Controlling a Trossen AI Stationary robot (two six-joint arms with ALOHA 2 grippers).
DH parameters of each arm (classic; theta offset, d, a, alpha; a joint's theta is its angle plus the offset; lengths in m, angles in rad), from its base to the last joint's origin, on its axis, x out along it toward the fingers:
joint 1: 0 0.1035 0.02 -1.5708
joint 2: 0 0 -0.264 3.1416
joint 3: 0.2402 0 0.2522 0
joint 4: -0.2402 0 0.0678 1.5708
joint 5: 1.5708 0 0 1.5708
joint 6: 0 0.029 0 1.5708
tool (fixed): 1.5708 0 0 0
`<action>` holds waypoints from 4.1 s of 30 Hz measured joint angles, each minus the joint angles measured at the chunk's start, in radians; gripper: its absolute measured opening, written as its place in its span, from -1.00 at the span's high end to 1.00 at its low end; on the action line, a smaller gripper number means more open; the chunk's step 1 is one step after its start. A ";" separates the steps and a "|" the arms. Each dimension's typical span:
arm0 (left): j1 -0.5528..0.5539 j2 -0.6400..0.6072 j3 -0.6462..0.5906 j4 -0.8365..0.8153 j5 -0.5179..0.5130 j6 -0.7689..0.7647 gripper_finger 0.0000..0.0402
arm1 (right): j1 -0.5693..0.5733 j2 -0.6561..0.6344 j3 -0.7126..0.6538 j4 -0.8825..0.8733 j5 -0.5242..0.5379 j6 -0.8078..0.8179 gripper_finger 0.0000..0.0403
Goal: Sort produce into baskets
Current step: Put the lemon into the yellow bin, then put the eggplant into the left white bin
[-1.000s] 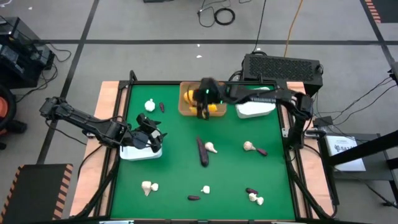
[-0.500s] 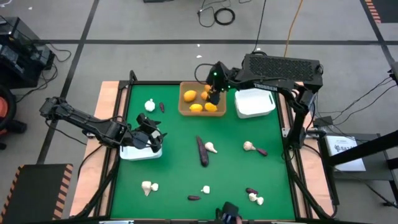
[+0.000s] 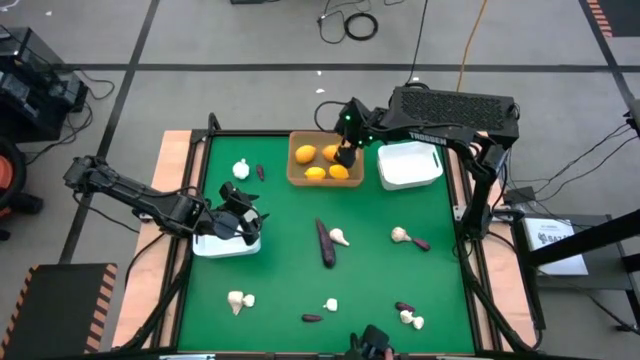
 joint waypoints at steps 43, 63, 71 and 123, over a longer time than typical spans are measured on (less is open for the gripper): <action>0.000 0.000 0.000 0.031 0.008 0.001 -0.51 | 0.648 -0.240 0.000 -0.414 0.011 0.468 -0.35; 0.005 0.210 0.012 0.654 0.277 0.345 -0.51 | 1.228 -0.239 -0.351 -0.110 0.551 1.055 0.01; 0.061 0.468 0.255 0.494 0.466 0.339 -0.51 | 1.234 -0.238 -0.471 -0.068 0.606 1.020 0.11; 0.322 1.041 0.720 -0.067 0.684 1.202 0.07 | 1.282 -0.242 -0.474 -0.041 0.600 1.020 0.15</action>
